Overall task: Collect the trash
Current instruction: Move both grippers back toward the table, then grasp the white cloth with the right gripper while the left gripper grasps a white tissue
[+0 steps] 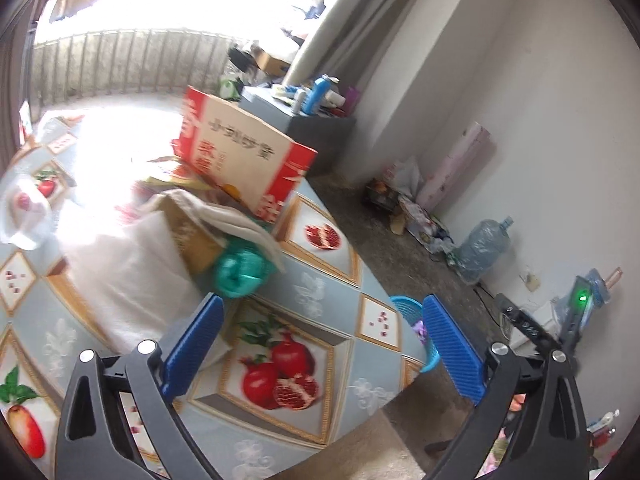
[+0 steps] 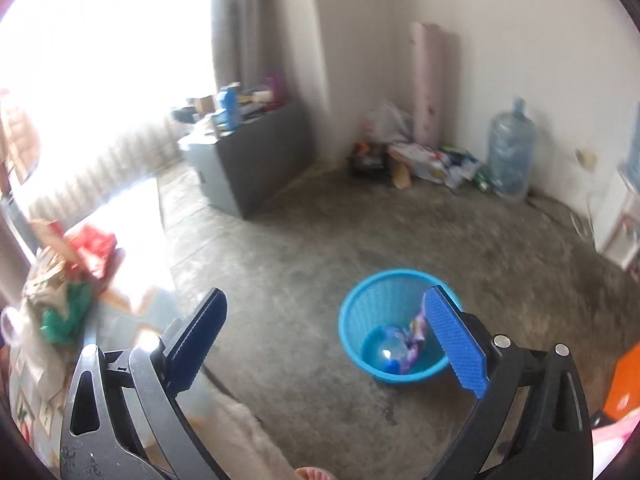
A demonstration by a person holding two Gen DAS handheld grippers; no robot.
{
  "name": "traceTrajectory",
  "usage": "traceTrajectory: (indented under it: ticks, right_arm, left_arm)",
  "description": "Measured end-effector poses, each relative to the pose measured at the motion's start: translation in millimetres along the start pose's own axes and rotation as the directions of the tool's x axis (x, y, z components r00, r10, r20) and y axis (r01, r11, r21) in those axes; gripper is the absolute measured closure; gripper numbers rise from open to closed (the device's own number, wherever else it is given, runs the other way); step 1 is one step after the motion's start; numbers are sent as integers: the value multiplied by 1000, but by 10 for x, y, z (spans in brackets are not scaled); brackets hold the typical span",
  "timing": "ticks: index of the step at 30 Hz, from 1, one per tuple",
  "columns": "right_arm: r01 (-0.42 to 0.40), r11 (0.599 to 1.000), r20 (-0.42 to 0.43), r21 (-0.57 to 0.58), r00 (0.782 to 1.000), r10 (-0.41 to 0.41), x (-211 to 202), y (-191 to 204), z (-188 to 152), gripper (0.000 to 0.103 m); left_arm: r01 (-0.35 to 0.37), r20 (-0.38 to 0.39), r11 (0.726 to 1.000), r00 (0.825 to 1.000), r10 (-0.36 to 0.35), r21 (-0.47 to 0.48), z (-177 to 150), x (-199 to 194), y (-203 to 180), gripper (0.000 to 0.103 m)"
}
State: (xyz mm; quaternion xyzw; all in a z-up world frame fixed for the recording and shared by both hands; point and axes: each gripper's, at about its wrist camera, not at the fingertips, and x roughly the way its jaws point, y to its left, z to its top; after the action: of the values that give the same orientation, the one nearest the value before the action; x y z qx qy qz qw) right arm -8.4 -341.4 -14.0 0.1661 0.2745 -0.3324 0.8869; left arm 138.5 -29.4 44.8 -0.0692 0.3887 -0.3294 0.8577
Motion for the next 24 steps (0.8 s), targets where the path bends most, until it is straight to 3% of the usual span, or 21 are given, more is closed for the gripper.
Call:
traceTrajectory:
  ticks: [8,11,15,24]
  right_arm:
    - [64,968,163,-241,986,-25,-288,646,-14,8]
    - [-44,969,146,-242,986,82,-330,648,9,8]
    - [-242,946,95,-214,959,267,-302,693,-1,8]
    - [-362,896,-6,-256,928,373,-346,1385,-122,8]
  left_arm:
    - [-150,20,988,988,151,-42,-60,-320,406,6]
    - [-157,30,985,987,159,-69,-86,-459,542,6]
    - [-153,90,981,982,164,-119,-131,-660,730,6]
    - [-258,150,963,952,267,-76,-168,-668,951,6]
